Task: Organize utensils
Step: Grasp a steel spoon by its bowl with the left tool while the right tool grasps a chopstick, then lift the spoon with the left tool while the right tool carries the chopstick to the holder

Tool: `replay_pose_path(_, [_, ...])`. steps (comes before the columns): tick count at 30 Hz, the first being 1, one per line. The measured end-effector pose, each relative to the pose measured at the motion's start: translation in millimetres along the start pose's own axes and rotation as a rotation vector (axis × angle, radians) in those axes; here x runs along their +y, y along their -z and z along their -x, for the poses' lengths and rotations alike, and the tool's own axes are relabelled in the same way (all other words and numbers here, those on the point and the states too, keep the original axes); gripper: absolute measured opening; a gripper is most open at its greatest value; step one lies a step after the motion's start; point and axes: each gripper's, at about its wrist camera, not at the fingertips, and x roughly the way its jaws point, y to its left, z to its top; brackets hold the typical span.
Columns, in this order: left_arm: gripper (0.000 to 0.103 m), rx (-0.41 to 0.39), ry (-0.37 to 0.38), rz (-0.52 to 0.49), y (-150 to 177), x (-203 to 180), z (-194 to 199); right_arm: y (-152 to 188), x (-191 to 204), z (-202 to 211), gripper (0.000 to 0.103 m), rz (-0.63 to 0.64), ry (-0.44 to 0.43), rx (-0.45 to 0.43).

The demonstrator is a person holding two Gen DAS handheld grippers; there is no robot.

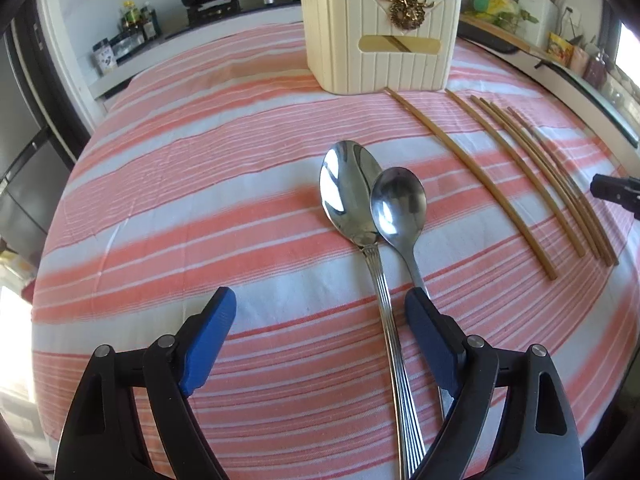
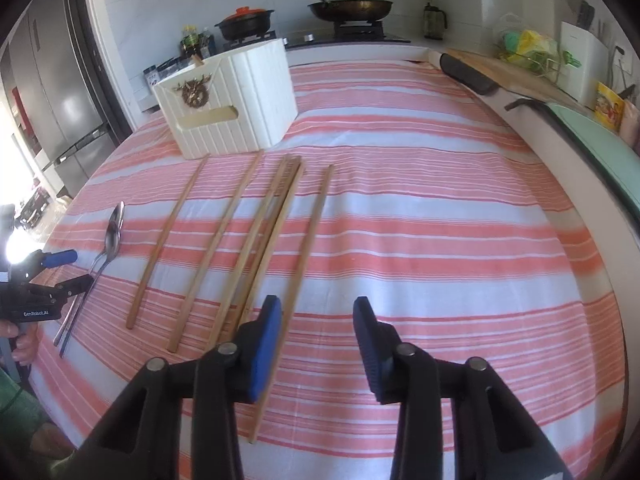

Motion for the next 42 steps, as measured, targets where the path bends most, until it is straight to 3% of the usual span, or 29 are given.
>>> replay_pose_path(4, [0.088, -0.003, -0.034, 0.021, -7.4, 2.0, -5.5, -2.9, 13.5, -19.5, 0.027, 0.052, -0.013, 0.064])
replay_pose_path(9, [0.088, -0.002, -0.105, 0.048, -8.9, 10.9, -6.8, -10.4, 22.7, -24.9, 0.015, 0.132, 0.087, 0.072])
replay_pose_path(12, [0.088, 0.006, -0.106, 0.07, -5.5, 18.0, -5.8, -11.6, 17.2, -22.6, 0.015, 0.128, 0.113, 0.092])
replay_pose_path(20, [0.089, 0.047, -0.112, 0.071, -10.7, 17.6, -9.6, -24.9, 9.8, -26.7, 0.019, 0.104, 0.038, 0.157])
replay_pose_path(30, [0.091, 0.069, -0.142, 0.09, -32.0, 10.6, -24.7, -76.5, 14.3, -67.5, 0.019, 0.129, 0.058, 0.205])
replay_pose_path(35, [0.078, 0.068, -0.103, 0.108, -45.2, 8.9, -33.4, -99.4, 9.6, -84.5, 0.018, 0.087, 0.059, 0.197])
replay_pose_path(38, [0.063, 0.067, -0.065, 0.135, -52.2, 11.6, -37.7, -109.8, 9.1, -92.5, 0.018, 0.076, 0.065, 0.187])
replay_pose_path(40, [0.042, 0.056, -0.052, 0.112, -56.4, 6.9, -38.8, -116.3, 9.4, -98.0, 0.015, 0.077, 0.068, 0.184])
replay_pose_path(42, [0.042, 0.05, -0.064, 0.085, -60.5, 3.1, -39.8, -125.3, 8.0, -104.1, 0.007, 0.092, 0.073, 0.182])
